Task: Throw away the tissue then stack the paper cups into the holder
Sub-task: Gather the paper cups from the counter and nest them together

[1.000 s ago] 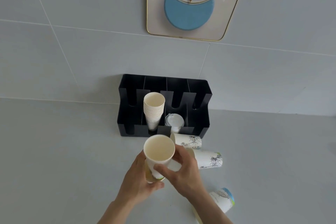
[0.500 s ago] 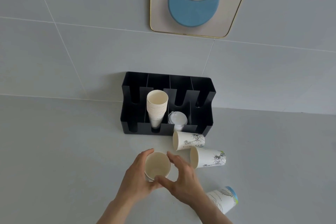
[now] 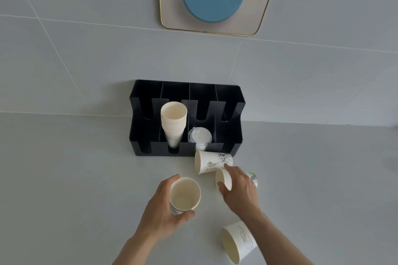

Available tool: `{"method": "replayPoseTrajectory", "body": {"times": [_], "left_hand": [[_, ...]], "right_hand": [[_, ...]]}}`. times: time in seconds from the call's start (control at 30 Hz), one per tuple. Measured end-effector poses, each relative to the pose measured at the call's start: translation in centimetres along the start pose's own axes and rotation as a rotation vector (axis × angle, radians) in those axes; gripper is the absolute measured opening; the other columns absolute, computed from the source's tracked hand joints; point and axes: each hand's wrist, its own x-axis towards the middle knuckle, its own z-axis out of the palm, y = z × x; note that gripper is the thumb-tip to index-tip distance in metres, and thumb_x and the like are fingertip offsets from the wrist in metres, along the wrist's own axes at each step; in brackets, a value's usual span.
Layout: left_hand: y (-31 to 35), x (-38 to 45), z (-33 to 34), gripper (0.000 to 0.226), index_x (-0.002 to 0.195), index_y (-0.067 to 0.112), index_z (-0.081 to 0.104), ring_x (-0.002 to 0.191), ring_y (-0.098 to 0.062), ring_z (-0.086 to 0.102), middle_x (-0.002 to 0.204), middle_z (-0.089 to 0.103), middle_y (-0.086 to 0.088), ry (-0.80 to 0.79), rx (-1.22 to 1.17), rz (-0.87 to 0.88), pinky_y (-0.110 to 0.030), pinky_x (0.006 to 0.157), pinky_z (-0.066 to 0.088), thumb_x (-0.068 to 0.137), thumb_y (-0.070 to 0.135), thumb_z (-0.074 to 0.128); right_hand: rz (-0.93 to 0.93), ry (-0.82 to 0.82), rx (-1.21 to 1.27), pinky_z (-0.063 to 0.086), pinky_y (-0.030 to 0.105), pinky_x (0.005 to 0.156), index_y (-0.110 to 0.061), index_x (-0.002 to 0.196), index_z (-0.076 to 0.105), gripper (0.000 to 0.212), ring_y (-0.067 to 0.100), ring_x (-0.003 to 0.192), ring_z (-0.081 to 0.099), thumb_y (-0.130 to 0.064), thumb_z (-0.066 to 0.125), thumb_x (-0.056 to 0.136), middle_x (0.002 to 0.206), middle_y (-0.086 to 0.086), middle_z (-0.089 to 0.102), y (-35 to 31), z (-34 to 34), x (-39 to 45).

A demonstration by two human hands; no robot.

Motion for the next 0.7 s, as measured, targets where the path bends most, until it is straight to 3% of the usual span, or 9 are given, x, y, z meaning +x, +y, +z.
{"method": "replayPoseTrajectory", "body": {"times": [0.1, 0.2, 0.27, 0.5, 0.6, 0.7], "left_hand": [[0.6, 0.3, 0.9, 0.097, 0.144, 0.042, 0.035, 0.123, -0.001, 0.050, 0.142, 0.043, 0.028, 0.000, 0.000, 0.003, -0.023, 0.097, 0.042, 0.061, 0.050, 0.085], [0.9, 0.6, 1.4, 0.093, 0.140, 0.046, 0.036, 0.122, -0.001, 0.052, 0.138, 0.046, 0.031, 0.010, 0.004, -0.004, -0.021, 0.096, 0.043, 0.061, 0.050, 0.086], [1.0, 0.7, 1.5, 0.092, 0.138, 0.047, 0.036, 0.120, 0.000, 0.052, 0.135, 0.047, 0.032, 0.010, 0.009, -0.011, -0.020, 0.095, 0.044, 0.061, 0.050, 0.086], [1.0, 0.8, 1.8, 0.090, 0.132, 0.049, 0.038, 0.115, 0.001, 0.056, 0.129, 0.053, 0.030, 0.022, 0.016, -0.029, -0.021, 0.092, 0.048, 0.058, 0.050, 0.089], [1.0, 0.9, 1.8, 0.091, 0.132, 0.051, 0.037, 0.116, 0.001, 0.055, 0.129, 0.053, 0.031, 0.022, 0.027, -0.020, -0.018, 0.089, 0.046, 0.057, 0.051, 0.089], [1.1, 0.9, 1.8, 0.091, 0.130, 0.053, 0.035, 0.114, 0.000, 0.056, 0.127, 0.053, 0.033, 0.025, 0.029, -0.012, -0.019, 0.089, 0.048, 0.057, 0.052, 0.089]], "right_hand": [[-0.035, -0.116, -0.169, 0.048, 0.038, 0.100, -0.015, 0.150, 0.042, 0.069, 0.026, 0.129, 0.053, -0.027, 0.075, 0.090, 0.143, 0.002, 0.056, 2.7, -0.3, 1.4], [-0.098, -0.208, -0.262, 0.034, 0.034, 0.115, -0.014, 0.156, 0.030, 0.084, 0.024, 0.145, 0.038, -0.027, 0.078, 0.088, 0.158, 0.002, 0.041, 4.4, 0.3, 2.7], [-0.111, -0.247, -0.297, 0.031, 0.034, 0.118, -0.012, 0.157, 0.028, 0.090, 0.024, 0.146, 0.037, -0.028, 0.080, 0.086, 0.160, 0.003, 0.039, 4.9, 1.1, 3.2], [-0.129, -0.207, -0.395, 0.050, 0.034, 0.088, -0.017, 0.137, 0.052, 0.069, 0.023, 0.112, 0.059, -0.041, 0.082, 0.079, 0.123, -0.002, 0.062, 4.9, 2.6, 2.9], [-0.102, -0.113, -0.219, 0.054, 0.036, 0.082, -0.017, 0.134, 0.055, 0.072, 0.025, 0.107, 0.062, -0.048, 0.082, 0.076, 0.121, 0.000, 0.065, 3.9, 1.5, 3.1], [-0.055, 0.026, 0.117, 0.053, 0.034, 0.081, -0.020, 0.130, 0.059, 0.072, 0.021, 0.101, 0.065, -0.048, 0.088, 0.070, 0.119, -0.004, 0.067, 1.8, -0.9, 3.1]]}}
